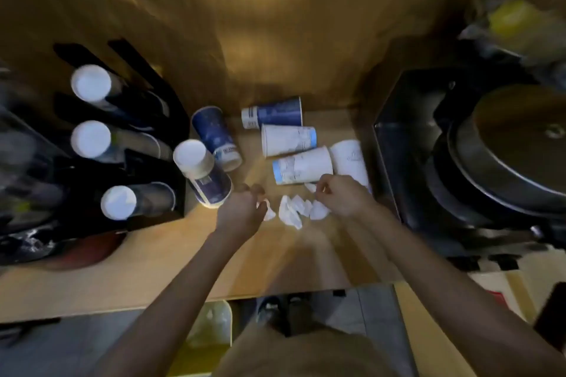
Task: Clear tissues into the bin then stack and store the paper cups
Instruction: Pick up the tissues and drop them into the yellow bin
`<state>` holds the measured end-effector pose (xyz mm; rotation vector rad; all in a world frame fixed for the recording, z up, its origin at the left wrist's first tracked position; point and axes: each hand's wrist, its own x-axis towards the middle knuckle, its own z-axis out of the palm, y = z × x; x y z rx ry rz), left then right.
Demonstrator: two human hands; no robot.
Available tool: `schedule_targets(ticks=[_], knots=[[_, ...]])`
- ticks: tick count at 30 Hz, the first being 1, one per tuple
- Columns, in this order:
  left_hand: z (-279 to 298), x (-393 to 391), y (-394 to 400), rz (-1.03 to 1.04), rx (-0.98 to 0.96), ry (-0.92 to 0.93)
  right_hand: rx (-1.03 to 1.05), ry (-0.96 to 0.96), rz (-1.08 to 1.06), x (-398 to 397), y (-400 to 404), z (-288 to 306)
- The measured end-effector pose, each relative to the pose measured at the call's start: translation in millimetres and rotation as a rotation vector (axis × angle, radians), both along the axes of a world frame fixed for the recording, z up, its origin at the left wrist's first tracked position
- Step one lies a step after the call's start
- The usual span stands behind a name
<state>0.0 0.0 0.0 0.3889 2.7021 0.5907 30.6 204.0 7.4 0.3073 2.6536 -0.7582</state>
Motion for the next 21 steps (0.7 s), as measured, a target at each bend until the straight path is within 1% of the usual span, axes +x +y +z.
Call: schedule_targets(ticks=[4,8,10,16,21], knots=[[-33.8,11.1,-4.0,-0.016,-0.134,0.048,0.005,0.083,-0.114,13.4,-12.9,-34.8],[-59.1,13.8,-9.0,-0.058,-0.265,0.064,0.116,0.086,-0.102,12.9,-20.9,-61.9],[-68.9,15.5,-10.5,-0.063,-0.259,0.053,0.148,0.076,-0.099,11.1,-27.2,-73.7],[-83.6,22.7,-3.0,0.011,-0.208,-0.014,0.161,0.141,-0.075,12.6,-38.7,-93.3],[-91.0,26.2,3.3,0.047,-0.107,0.042,0.188,0.168,-0.063,16.8,-34.2,-105.8]])
